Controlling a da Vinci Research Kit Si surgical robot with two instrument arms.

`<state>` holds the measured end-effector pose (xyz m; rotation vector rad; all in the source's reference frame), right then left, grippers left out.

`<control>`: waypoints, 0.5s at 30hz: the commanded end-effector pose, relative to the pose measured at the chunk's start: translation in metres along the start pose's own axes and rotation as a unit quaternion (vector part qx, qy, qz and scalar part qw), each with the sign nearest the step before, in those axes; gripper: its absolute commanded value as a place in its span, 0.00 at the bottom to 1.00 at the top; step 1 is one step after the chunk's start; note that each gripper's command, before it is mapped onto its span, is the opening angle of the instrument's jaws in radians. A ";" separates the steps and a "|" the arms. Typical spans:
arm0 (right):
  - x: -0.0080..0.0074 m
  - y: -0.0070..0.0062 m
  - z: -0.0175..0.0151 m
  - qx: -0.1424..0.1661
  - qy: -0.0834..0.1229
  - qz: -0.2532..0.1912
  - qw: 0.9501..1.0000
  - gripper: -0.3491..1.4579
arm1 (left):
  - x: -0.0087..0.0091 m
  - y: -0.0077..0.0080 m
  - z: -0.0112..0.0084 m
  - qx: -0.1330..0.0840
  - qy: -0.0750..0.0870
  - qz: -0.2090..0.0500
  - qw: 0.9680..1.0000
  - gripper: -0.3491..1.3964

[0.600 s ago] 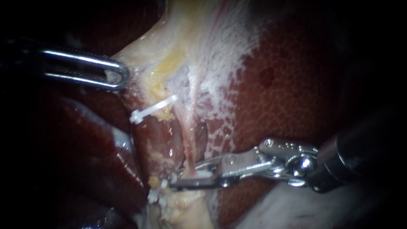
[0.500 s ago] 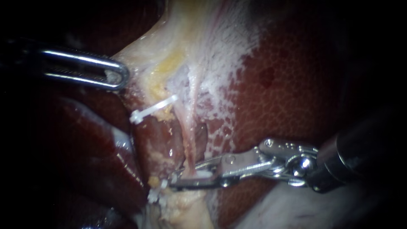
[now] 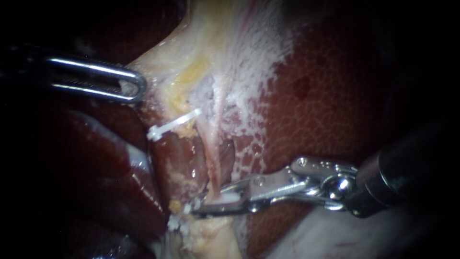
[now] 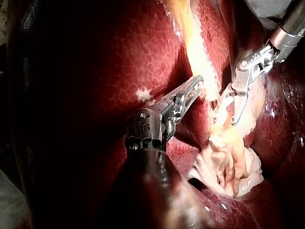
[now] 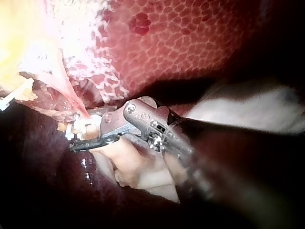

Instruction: Going back first clip right tube

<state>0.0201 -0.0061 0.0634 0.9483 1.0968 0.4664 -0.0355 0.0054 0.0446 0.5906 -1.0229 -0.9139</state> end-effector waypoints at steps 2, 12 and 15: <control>0.0000 0.0001 0.0000 -0.001 0.000 -0.016 1.000 0.50 | 0.0000 0.0000 0.0000 0.000 0.000 0.000 1.000 0.01; 0.0003 0.0007 -0.0003 -0.018 0.000 -0.091 0.996 0.52 | 0.0000 -0.0001 0.0000 0.000 0.000 0.000 1.000 0.01; 0.0005 0.0010 -0.0006 -0.018 -0.001 -0.102 0.995 0.52 | 0.0000 -0.0001 0.0000 0.000 0.000 0.000 1.000 0.01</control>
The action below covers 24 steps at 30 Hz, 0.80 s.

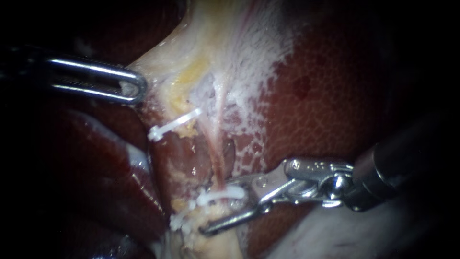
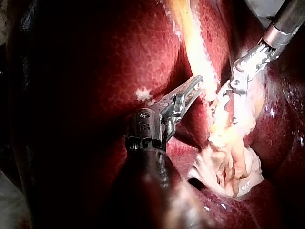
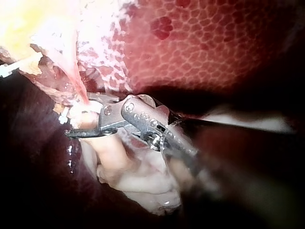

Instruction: Going back first clip right tube

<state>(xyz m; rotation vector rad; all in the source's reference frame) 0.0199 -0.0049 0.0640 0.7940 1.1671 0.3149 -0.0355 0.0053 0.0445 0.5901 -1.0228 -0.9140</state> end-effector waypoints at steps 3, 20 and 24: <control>0.0003 0.0002 -0.0005 0.001 0.000 -0.007 1.000 0.52 | 0.0000 0.0000 -0.0001 0.000 0.000 0.000 1.000 0.01; -0.0003 -0.0010 -0.0059 -0.035 0.012 -0.007 0.999 0.52 | 0.0006 0.0005 0.0002 0.000 0.000 0.002 1.000 0.01; 0.0003 -0.0010 -0.0087 -0.045 0.015 -0.015 0.999 0.52 | 0.0010 0.0008 0.0005 -0.001 0.000 0.003 1.000 0.01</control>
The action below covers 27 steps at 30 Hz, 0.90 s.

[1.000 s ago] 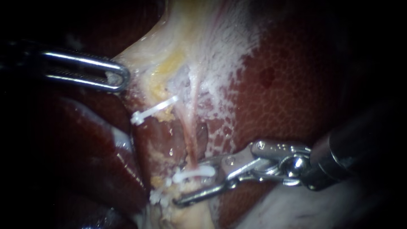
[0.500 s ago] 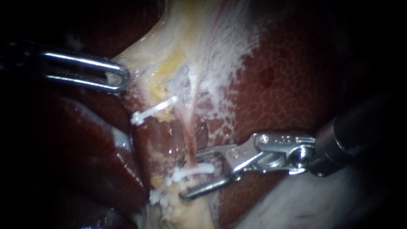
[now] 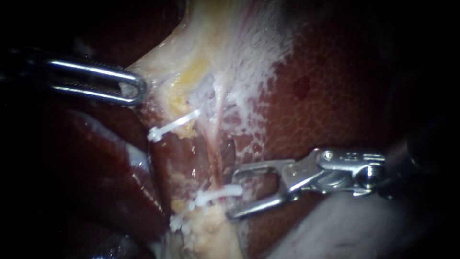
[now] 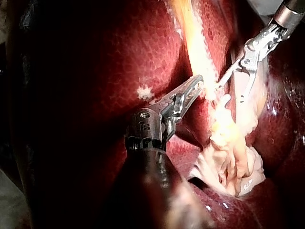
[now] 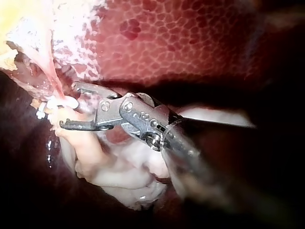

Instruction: Going back first clip right tube

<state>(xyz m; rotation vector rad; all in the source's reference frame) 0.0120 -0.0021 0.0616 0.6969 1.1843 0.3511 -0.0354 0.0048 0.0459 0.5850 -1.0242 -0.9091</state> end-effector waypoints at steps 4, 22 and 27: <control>0.0008 0.0004 -0.0026 -0.013 0.003 -0.014 1.000 0.52 | 0.0003 0.0005 0.0002 0.000 0.000 0.001 1.000 0.01; 0.0035 0.0000 -0.0074 -0.018 0.002 -0.040 0.999 0.52 | 0.0012 0.0021 0.0009 -0.001 -0.001 0.007 1.000 0.01; 0.0034 -0.0001 -0.0075 -0.018 0.002 -0.040 0.999 0.52 | 0.0024 0.0033 0.0018 -0.008 0.005 0.002 1.000 0.01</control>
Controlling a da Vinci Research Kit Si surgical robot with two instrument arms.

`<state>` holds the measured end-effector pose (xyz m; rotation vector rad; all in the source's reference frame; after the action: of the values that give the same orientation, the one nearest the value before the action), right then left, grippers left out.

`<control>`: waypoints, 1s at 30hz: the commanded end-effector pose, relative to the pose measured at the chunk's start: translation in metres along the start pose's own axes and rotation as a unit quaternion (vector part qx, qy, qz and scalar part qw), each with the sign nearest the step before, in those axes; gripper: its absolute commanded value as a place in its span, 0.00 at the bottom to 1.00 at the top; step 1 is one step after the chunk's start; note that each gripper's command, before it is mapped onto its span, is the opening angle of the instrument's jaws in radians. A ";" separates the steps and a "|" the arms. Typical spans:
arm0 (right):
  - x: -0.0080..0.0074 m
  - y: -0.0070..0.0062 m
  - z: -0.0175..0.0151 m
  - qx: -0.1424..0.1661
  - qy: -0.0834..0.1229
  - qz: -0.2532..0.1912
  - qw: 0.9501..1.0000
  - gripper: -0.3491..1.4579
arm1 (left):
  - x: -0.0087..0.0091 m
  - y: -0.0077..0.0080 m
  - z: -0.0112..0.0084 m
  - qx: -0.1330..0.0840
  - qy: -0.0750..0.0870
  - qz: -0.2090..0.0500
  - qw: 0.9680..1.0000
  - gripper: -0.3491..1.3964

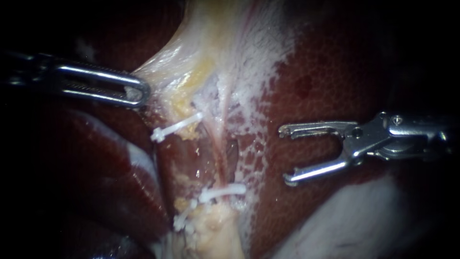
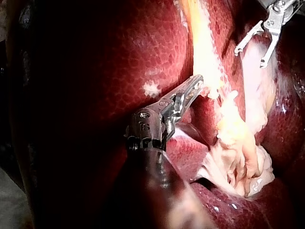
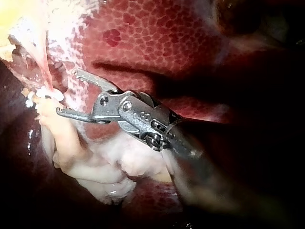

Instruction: Going back first clip right tube

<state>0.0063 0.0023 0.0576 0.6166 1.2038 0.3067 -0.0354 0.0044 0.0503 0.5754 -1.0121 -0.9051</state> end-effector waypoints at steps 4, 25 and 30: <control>0.0000 -0.0002 -0.0001 0.001 0.000 0.000 1.000 0.52 | 0.0018 0.0010 0.0018 -0.002 0.012 -0.007 1.000 0.01; 0.0005 -0.0005 -0.0005 0.002 0.000 0.001 1.000 0.52 | 0.0051 0.0009 0.0077 0.013 0.042 -0.015 0.999 0.03; 0.0005 -0.0007 -0.0004 0.001 0.000 0.001 1.000 0.52 | 0.0051 0.0008 0.0078 0.013 0.042 -0.015 0.999 0.04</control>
<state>0.0061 0.0021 0.0567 0.6204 1.2047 0.3078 -0.0409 0.0004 0.0567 0.6473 -0.9429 -0.8873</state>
